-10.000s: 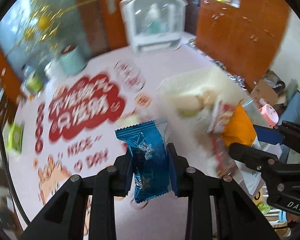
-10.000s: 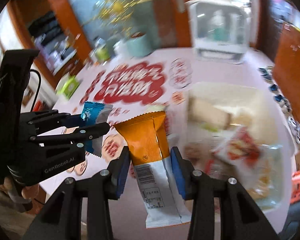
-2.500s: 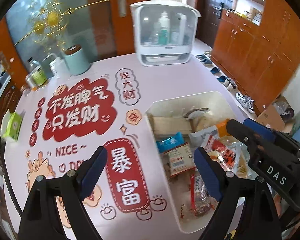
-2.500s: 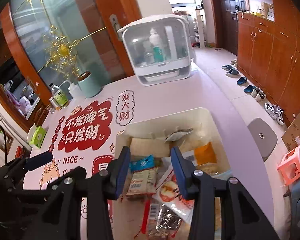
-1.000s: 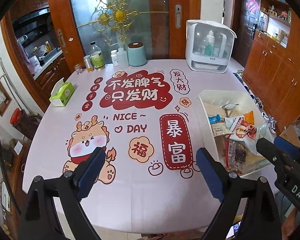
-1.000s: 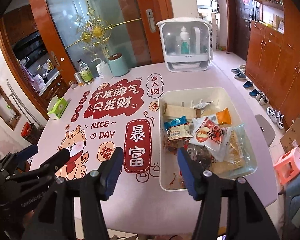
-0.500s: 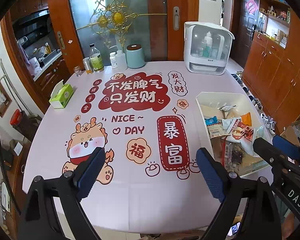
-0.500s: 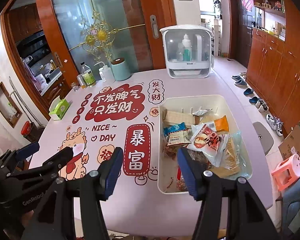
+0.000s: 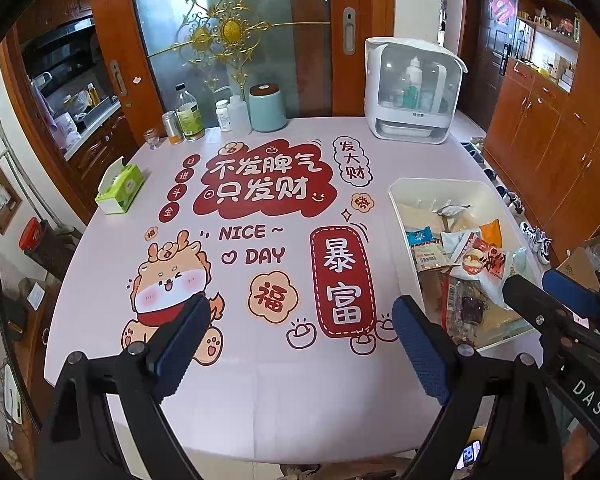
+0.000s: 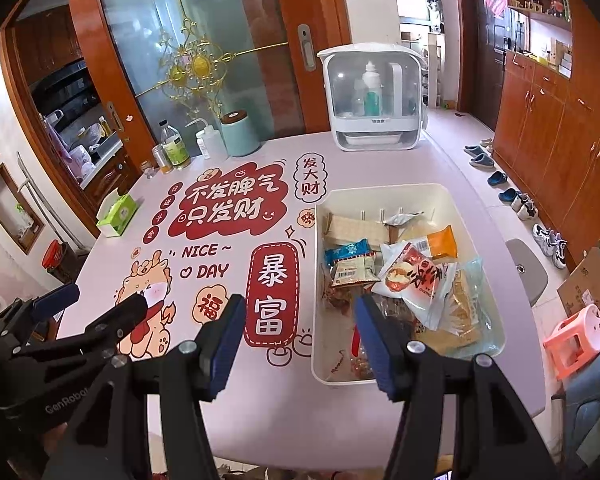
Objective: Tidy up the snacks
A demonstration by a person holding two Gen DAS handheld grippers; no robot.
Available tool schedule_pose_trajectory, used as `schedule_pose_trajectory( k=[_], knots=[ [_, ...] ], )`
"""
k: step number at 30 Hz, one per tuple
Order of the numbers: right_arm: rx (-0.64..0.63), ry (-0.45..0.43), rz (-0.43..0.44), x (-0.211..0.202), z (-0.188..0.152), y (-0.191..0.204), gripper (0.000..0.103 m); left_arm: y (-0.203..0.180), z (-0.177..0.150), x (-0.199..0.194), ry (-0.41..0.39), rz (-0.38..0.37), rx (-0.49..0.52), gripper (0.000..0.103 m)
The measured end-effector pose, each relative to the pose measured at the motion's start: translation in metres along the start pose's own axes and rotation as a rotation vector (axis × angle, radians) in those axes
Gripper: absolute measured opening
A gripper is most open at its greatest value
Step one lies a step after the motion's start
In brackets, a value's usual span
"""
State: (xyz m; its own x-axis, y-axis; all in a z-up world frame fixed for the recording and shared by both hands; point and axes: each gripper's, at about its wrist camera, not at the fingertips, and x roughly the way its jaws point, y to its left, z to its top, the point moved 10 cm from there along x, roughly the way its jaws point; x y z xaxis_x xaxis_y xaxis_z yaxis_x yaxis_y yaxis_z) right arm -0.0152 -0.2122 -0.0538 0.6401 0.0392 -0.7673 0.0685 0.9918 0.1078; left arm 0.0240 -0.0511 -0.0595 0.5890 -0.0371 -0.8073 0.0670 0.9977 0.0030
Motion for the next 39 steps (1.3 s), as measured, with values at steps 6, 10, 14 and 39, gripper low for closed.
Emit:
schedule_pose_trajectory(
  k=[6, 10, 14, 39],
  knots=[
    [0.000, 0.004, 0.001, 0.001, -0.001, -0.002, 0.057, -0.002, -0.001, 0.001, 0.003, 0.000, -0.001, 0.092],
    [0.001, 0.006, 0.001, 0.002, -0.002, -0.002, 0.057, -0.004, -0.003, 0.002, 0.007, 0.000, 0.001, 0.092],
    [0.002, 0.009, 0.002, 0.003, -0.003, -0.003, 0.057, -0.005, -0.005, 0.002, 0.010, 0.000, 0.001, 0.092],
    [0.009, 0.036, 0.007, 0.012, -0.004, -0.002, 0.057, -0.005, -0.007, 0.008, 0.026, -0.002, 0.003, 0.092]
  ],
)
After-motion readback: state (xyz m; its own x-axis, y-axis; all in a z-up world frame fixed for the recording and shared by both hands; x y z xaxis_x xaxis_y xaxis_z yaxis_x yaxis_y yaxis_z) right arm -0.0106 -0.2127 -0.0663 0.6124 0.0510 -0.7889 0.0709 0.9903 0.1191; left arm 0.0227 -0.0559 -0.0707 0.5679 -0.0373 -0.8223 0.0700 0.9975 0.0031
